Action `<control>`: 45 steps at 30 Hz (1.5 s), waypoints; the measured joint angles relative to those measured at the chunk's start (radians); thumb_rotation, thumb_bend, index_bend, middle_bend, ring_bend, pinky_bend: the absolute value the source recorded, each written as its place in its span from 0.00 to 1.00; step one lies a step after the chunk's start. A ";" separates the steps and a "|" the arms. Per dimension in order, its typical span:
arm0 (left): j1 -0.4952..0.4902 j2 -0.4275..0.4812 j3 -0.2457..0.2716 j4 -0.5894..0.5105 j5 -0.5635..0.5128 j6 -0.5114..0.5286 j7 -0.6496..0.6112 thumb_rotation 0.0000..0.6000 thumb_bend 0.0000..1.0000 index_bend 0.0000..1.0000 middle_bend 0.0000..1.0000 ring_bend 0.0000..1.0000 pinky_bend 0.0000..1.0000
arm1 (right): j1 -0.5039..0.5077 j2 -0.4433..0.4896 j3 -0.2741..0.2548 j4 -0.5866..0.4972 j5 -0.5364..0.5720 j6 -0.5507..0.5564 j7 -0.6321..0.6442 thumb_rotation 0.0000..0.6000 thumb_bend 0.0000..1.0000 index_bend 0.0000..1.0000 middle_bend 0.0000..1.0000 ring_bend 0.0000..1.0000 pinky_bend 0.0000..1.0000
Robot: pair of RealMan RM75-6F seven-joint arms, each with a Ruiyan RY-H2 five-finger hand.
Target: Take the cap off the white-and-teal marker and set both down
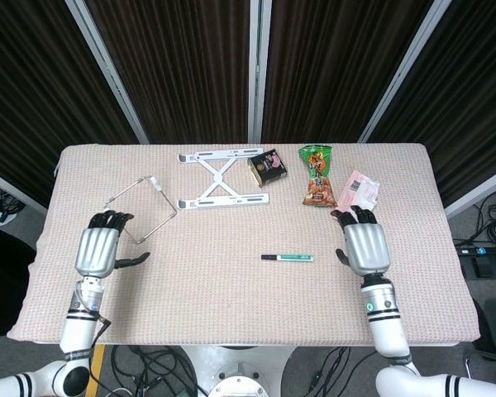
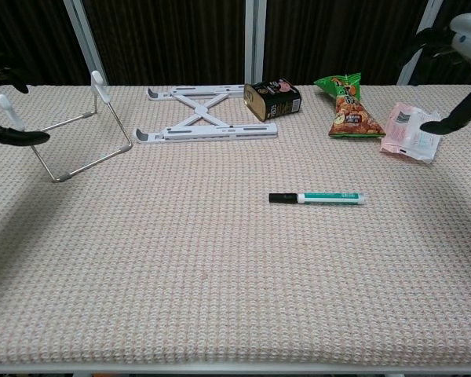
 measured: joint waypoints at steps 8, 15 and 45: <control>0.004 0.004 0.008 0.001 0.010 -0.006 -0.048 0.58 0.00 0.25 0.27 0.17 0.21 | 0.144 -0.087 0.010 0.061 0.204 -0.121 -0.169 1.00 0.20 0.33 0.39 0.23 0.29; 0.011 0.027 0.017 -0.021 0.010 -0.016 -0.065 0.58 0.00 0.25 0.27 0.17 0.21 | 0.224 -0.218 -0.012 0.184 0.313 -0.142 -0.238 1.00 0.27 0.35 0.40 0.23 0.24; -0.014 0.026 0.023 0.000 -0.006 -0.071 -0.091 0.67 0.00 0.25 0.27 0.17 0.21 | 0.173 -0.414 -0.089 0.446 0.235 -0.074 -0.085 1.00 0.29 0.39 0.43 0.22 0.23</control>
